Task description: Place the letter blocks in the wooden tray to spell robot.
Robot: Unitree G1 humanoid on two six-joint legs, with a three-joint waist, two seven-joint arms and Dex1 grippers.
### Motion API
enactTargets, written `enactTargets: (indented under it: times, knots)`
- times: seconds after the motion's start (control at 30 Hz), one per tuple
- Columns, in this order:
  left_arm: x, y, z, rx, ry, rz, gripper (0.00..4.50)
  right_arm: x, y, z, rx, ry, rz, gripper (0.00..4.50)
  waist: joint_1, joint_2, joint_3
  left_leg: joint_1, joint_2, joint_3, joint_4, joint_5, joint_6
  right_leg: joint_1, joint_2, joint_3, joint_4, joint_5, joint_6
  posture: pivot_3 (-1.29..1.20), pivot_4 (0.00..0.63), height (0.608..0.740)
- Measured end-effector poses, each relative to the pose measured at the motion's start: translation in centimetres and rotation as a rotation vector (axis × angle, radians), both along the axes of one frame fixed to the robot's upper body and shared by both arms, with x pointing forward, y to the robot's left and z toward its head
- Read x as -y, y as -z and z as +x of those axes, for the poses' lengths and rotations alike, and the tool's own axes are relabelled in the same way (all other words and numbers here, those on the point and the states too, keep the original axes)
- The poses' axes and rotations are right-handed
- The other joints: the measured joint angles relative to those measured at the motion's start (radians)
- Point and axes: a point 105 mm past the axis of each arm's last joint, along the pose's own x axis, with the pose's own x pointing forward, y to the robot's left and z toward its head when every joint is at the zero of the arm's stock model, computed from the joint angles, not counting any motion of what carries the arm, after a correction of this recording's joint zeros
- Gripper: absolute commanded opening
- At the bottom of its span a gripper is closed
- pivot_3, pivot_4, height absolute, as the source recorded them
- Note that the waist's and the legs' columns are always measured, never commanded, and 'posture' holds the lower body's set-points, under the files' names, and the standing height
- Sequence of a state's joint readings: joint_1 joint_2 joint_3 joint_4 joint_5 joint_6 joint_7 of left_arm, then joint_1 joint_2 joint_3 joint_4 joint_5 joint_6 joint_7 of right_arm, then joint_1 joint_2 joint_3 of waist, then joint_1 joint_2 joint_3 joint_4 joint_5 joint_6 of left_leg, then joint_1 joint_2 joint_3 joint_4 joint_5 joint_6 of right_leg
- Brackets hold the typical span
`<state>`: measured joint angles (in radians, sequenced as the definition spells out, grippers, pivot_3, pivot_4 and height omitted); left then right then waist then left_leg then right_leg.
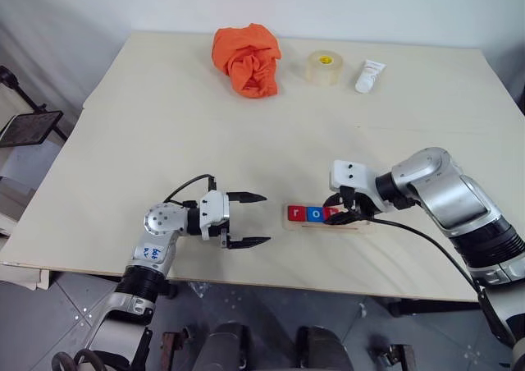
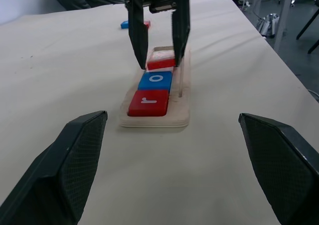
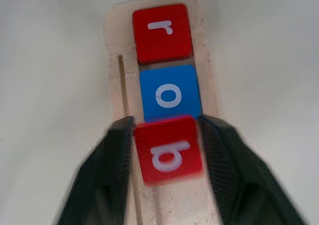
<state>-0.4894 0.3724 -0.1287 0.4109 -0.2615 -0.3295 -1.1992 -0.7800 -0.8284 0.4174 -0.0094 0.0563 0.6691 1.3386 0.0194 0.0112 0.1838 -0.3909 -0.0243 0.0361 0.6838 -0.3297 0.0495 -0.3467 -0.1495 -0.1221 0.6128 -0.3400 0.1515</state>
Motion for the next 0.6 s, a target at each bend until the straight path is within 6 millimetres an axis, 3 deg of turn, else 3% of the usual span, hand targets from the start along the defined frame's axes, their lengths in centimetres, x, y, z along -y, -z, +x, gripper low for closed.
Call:
enactTargets:
  times: [0.13, 0.47, 0.6]
  knots:
    - [0.0, 0.0, 0.0, 0.001, -0.004, 0.000, 4.50, -0.1, -0.4, 0.1, 0.015, -0.009, -0.001, 4.47, 0.000, 0.000, 0.000, 0.000, 0.000, 0.000, 0.000, 0.000, 0.000, 0.000, 0.000, 0.000, 0.000, 0.000, 0.000, 0.00, 0.150, 0.740]
    - [0.1, 0.0, 0.0, 0.002, -0.004, 0.002, 4.50, -0.4, -2.4, -1.0, 0.044, -0.012, 0.077, 4.49, 0.002, 0.000, 0.000, 0.000, 0.000, 0.000, 0.000, 0.000, 0.000, 0.000, 0.000, 0.000, 0.000, 0.000, 0.000, 0.00, 0.150, 0.740]
    - [0.1, 0.0, 0.0, 0.003, -0.003, 0.002, 4.50, -0.1, -1.8, -2.2, 0.002, -0.004, 0.102, 4.49, 0.002, 0.000, 0.000, 0.000, 0.000, 0.000, 0.000, 0.000, 0.000, 0.000, 0.000, 0.000, 0.000, 0.000, 0.000, 0.00, 0.150, 0.740]
